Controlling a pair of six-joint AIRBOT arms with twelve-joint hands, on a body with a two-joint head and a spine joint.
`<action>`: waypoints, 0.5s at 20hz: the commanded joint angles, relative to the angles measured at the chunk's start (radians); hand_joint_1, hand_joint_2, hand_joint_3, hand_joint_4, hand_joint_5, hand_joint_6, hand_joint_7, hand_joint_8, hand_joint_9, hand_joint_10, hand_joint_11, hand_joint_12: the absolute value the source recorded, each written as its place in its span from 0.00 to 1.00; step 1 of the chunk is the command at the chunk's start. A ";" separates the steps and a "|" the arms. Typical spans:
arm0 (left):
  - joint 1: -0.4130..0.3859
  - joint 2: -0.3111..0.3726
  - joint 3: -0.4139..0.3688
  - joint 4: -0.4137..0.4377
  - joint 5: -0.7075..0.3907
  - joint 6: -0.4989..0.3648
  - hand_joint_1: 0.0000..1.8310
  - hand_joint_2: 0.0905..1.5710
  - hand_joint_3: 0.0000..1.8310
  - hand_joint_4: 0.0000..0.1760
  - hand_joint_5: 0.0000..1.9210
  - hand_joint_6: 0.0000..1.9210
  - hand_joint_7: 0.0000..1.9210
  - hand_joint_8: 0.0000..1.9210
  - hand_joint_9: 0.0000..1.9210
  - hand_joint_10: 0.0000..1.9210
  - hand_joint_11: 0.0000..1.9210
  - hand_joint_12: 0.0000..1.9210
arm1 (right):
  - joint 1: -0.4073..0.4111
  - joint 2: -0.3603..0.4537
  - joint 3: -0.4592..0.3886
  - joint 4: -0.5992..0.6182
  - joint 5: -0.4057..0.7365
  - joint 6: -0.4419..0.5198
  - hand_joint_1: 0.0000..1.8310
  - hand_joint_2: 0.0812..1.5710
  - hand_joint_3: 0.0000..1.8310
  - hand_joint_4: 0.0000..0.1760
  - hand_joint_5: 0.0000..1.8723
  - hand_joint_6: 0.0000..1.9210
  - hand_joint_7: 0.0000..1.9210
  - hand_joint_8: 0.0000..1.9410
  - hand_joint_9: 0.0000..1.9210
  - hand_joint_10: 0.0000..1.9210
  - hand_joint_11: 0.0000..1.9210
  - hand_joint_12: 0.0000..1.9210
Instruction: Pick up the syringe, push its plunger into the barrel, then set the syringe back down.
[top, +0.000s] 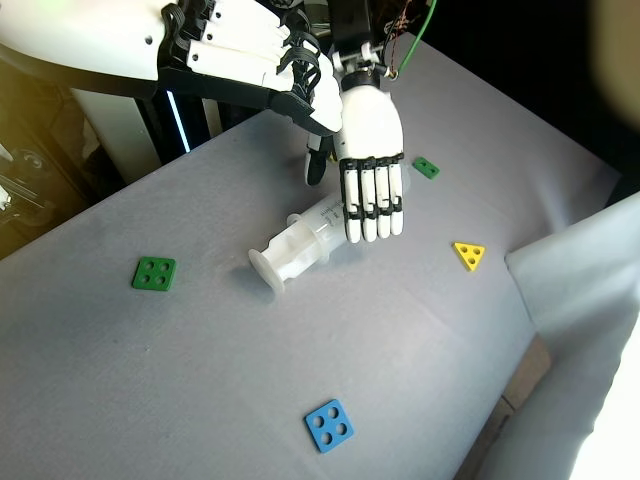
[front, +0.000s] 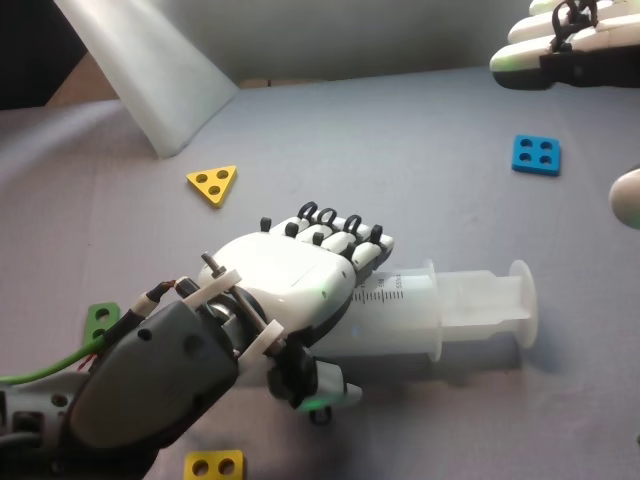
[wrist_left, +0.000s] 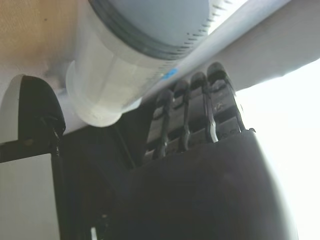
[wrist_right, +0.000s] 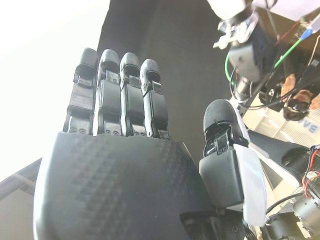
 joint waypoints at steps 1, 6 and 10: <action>0.002 -0.008 0.008 0.058 -0.058 0.003 0.48 0.66 0.00 0.00 0.03 0.00 0.03 0.00 0.02 0.00 0.01 0.02 | 0.011 0.001 0.000 0.049 0.023 0.003 0.00 0.82 0.00 0.00 0.14 0.00 0.13 0.00 0.10 0.00 0.00 0.23; 0.015 -0.035 0.036 0.064 -0.057 -0.029 0.48 0.66 0.00 0.00 0.03 0.00 0.05 0.00 0.03 0.00 0.00 0.07 | 0.011 0.001 -0.001 0.049 0.001 0.049 0.00 0.82 0.00 0.00 0.14 0.00 0.13 0.00 0.10 0.00 0.00 0.24; 0.023 -0.055 0.053 0.060 -0.061 -0.046 0.47 0.66 0.00 0.00 0.03 0.00 0.03 0.00 0.02 0.00 0.00 0.02 | 0.011 0.001 0.000 0.050 -0.028 0.074 0.00 0.82 0.00 0.00 0.14 0.00 0.13 0.00 0.10 0.00 0.00 0.24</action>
